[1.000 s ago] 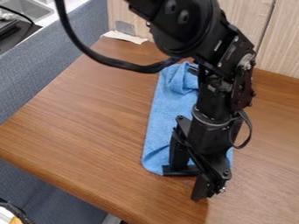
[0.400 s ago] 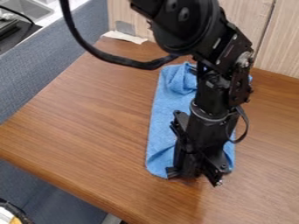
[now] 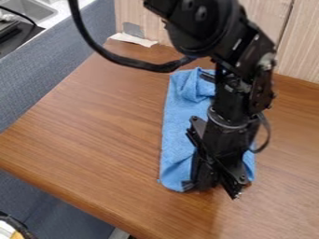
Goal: Fold the cloth from bottom left to top right
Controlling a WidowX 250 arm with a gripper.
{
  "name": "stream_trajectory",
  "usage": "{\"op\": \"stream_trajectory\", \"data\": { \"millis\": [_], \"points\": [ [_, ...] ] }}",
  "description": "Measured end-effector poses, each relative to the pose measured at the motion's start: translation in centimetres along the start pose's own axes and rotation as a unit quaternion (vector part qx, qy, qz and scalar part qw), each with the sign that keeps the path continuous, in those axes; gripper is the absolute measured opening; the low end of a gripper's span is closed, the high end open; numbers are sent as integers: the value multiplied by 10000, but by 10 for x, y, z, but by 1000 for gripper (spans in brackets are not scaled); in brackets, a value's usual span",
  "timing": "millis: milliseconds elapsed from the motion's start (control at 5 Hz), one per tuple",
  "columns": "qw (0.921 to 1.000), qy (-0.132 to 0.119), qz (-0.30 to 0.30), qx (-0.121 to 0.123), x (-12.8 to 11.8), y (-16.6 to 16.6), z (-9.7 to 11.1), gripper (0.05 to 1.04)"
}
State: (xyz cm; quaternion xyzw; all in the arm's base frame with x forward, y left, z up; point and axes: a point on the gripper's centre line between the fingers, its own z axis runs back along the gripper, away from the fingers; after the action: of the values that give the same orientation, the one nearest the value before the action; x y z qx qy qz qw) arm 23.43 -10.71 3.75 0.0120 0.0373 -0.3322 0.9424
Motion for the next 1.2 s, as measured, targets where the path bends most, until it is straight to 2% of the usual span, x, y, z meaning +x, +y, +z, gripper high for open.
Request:
{"op": "stream_trajectory", "data": {
  "millis": [200,400,600,800,1000,1200],
  "points": [
    [9997,-136,-138,163,11,4,22,63],
    [9993,-273,-132,196,24,15,44,63],
    [9980,-594,62,207,42,38,76,62],
    [9976,-637,266,109,59,65,85,62],
    [9976,-533,448,-26,72,91,80,62],
    [9974,-277,654,-133,87,121,55,62]
  ]
}}
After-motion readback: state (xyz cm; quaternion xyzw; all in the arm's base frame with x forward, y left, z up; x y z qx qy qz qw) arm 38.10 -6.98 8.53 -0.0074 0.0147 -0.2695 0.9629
